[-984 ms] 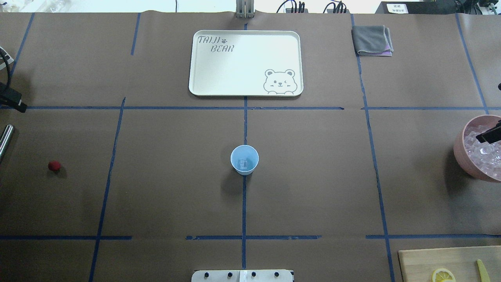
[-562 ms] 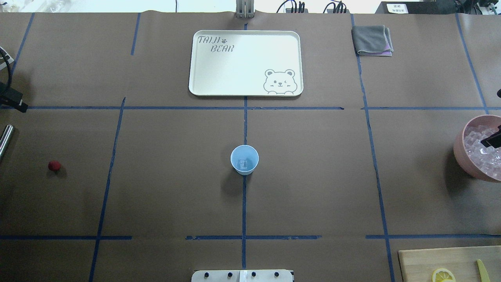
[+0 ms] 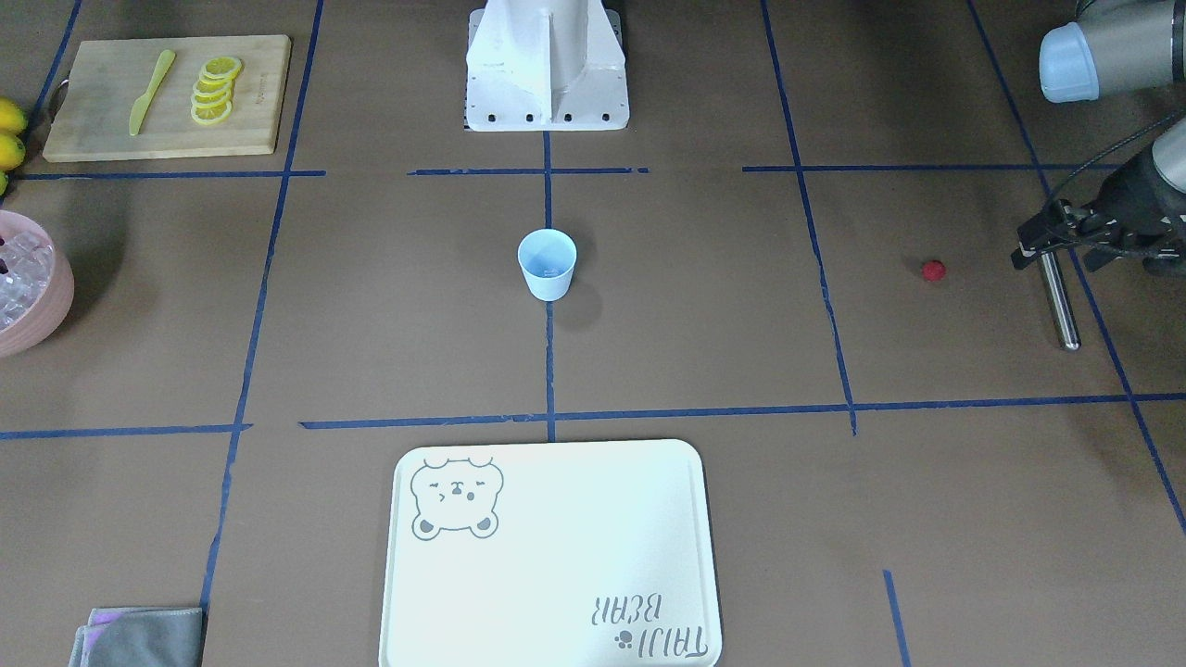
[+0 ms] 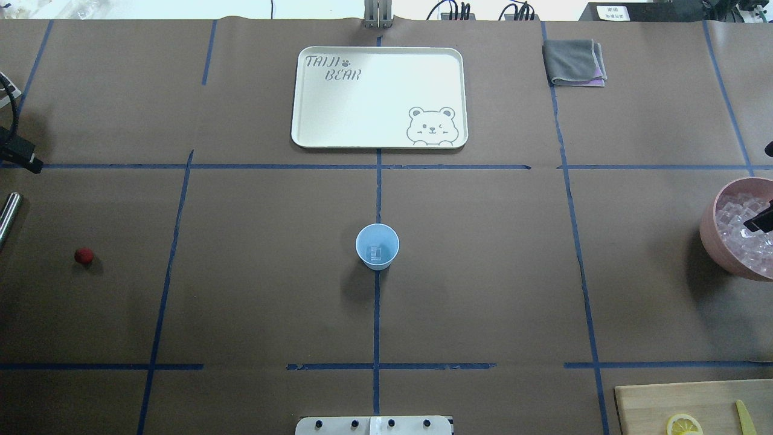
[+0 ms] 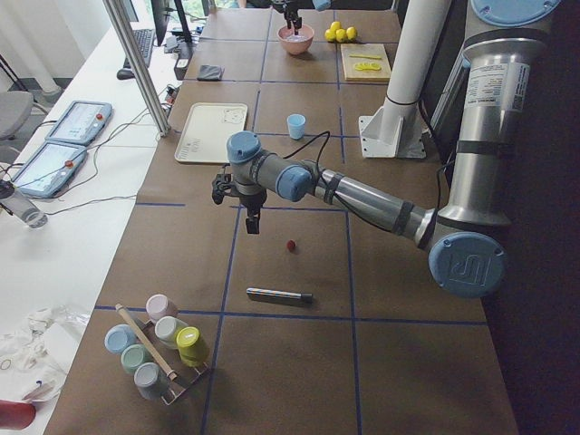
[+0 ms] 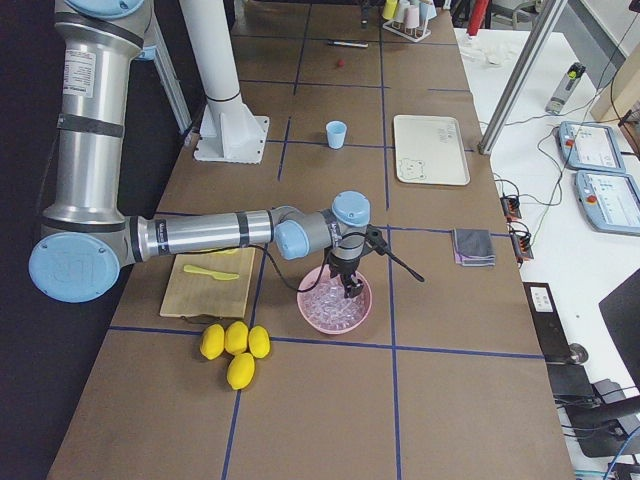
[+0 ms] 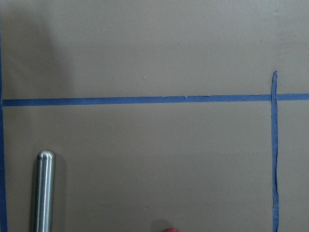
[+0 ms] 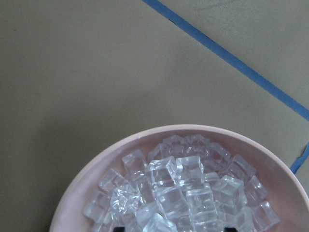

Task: Mash ice and strawberries in cup
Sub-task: 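Scoop more ice cubes from the pink bowl with the right gripper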

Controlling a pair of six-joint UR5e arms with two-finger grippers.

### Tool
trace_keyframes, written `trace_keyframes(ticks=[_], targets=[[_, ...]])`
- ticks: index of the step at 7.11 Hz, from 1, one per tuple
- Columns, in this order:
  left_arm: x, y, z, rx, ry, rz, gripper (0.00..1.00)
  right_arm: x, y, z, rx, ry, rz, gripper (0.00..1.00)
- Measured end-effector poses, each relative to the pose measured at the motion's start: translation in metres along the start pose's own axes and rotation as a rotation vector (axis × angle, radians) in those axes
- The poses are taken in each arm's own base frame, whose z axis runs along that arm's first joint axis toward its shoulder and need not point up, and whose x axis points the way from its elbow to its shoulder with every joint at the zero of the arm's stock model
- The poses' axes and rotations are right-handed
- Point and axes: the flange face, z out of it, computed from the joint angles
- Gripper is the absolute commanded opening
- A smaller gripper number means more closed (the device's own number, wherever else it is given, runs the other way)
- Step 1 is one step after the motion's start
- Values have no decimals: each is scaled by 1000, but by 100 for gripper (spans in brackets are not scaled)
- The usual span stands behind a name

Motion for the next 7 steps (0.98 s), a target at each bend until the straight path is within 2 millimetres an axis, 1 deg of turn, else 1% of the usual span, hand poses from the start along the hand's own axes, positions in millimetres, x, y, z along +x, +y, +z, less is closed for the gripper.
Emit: trace_keyframes(ticks=[4,7], targets=[[-1,0,1,-1,-1,0,100,0,1,11,-22,-7,0,70],[-1,0,1,-2,-1,2,100,-5,0,19,-36,-14,-11,67]])
